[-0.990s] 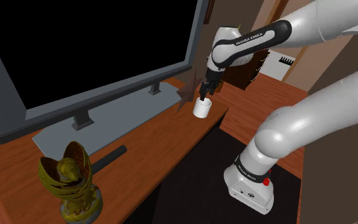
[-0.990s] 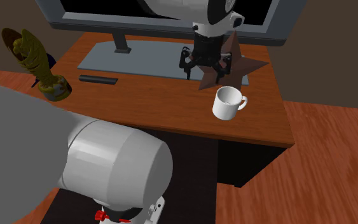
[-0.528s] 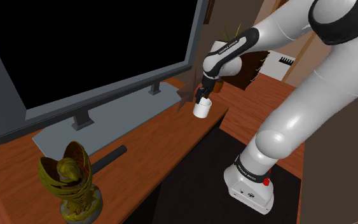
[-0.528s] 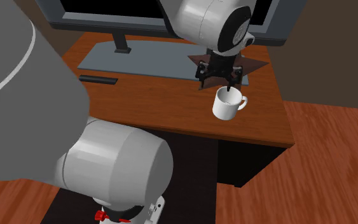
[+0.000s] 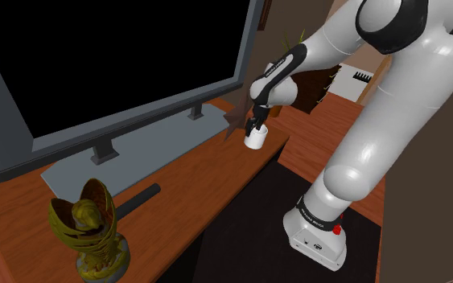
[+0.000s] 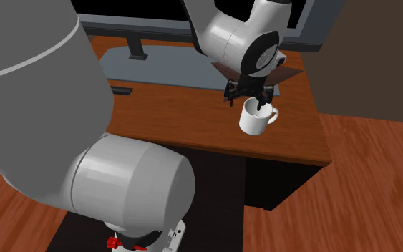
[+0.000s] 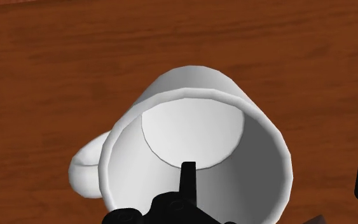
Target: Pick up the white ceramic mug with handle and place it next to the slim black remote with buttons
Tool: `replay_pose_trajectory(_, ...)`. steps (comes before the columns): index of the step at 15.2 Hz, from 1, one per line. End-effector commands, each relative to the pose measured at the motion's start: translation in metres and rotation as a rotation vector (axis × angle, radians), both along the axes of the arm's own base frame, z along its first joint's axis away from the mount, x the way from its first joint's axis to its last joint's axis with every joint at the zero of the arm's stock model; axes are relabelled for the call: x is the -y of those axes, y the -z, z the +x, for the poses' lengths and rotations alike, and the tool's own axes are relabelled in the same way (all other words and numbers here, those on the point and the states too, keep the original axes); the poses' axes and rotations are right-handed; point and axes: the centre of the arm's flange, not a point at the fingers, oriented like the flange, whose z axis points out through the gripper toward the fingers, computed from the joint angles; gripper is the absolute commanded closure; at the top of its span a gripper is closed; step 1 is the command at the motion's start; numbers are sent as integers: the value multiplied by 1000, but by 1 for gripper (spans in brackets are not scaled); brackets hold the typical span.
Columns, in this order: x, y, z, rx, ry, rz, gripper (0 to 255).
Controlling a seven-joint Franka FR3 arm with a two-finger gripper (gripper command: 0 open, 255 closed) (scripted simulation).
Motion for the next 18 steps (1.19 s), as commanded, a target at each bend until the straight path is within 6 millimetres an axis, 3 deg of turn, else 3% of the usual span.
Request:
replay_pose_trajectory(1,-1,7,-1,1,1,0,0)
replay_pose_trajectory(8,-1,7,-1,1,0,0,0)
replay_pose_trajectory(9,-1,7,-1,1,0,0,255)
replay_pose_trajectory(18,-1,7,-1,1,1,0,255)
